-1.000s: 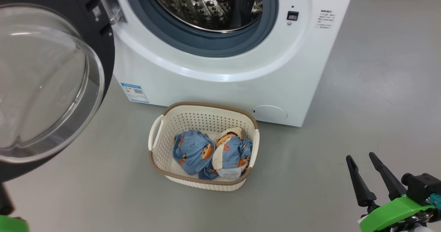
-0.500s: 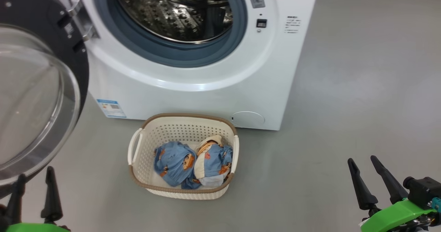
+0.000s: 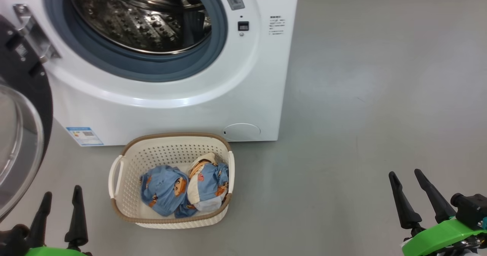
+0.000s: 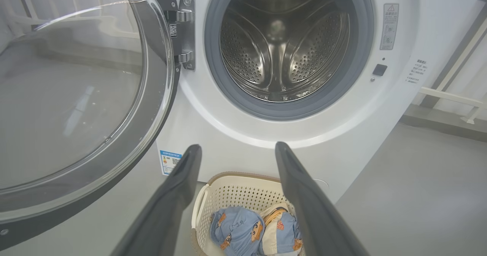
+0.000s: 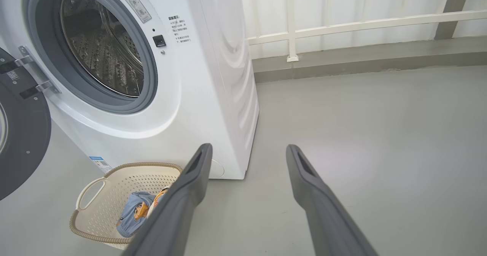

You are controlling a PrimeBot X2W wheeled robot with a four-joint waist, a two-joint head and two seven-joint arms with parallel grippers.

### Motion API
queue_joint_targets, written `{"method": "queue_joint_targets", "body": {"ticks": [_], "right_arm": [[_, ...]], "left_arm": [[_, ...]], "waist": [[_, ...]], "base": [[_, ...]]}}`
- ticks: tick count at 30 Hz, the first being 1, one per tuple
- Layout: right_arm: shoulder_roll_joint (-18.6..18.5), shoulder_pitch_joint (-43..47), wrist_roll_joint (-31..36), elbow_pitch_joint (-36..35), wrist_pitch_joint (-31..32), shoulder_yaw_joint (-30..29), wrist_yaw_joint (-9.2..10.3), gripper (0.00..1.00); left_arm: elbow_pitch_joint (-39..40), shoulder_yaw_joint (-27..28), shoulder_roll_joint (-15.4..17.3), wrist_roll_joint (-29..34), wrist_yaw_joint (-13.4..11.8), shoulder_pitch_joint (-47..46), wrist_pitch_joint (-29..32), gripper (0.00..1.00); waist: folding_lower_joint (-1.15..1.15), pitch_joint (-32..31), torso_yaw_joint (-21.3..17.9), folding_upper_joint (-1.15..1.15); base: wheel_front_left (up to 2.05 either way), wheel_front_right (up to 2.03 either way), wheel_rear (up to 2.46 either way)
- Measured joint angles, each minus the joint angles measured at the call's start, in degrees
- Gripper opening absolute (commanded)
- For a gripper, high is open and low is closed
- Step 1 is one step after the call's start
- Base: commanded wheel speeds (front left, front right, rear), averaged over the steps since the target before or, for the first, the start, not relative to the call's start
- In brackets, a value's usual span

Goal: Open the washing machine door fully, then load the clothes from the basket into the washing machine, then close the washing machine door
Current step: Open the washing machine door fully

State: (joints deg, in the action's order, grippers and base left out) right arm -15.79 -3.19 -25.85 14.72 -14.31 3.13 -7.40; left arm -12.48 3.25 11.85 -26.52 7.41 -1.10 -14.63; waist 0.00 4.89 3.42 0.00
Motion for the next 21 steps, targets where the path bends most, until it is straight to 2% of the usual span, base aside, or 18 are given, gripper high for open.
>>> {"method": "queue_joint_targets", "body": {"ticks": [11, 21], "right_arm": [[-0.14, -0.13, 0.01, -0.52, 0.00, -1.25, 0.00, 1.00], [-0.12, -0.14, 0.07, -0.78, 0.00, -1.75, 0.00, 1.00]], "left_arm": [[1.08, -2.74, 0.76, -0.57, 0.00, -0.01, 0.00, 1.00], [1.07, -4.34, 0.99, -2.40, 0.00, -0.01, 0.00, 1.00]], "waist": [[0.00, 1.00, -3.47, 0.00], [0.00, 1.05, -4.51, 0.00]], "base": [[0.00, 0.00, 0.00], [0.00, 0.00, 0.00]]}}
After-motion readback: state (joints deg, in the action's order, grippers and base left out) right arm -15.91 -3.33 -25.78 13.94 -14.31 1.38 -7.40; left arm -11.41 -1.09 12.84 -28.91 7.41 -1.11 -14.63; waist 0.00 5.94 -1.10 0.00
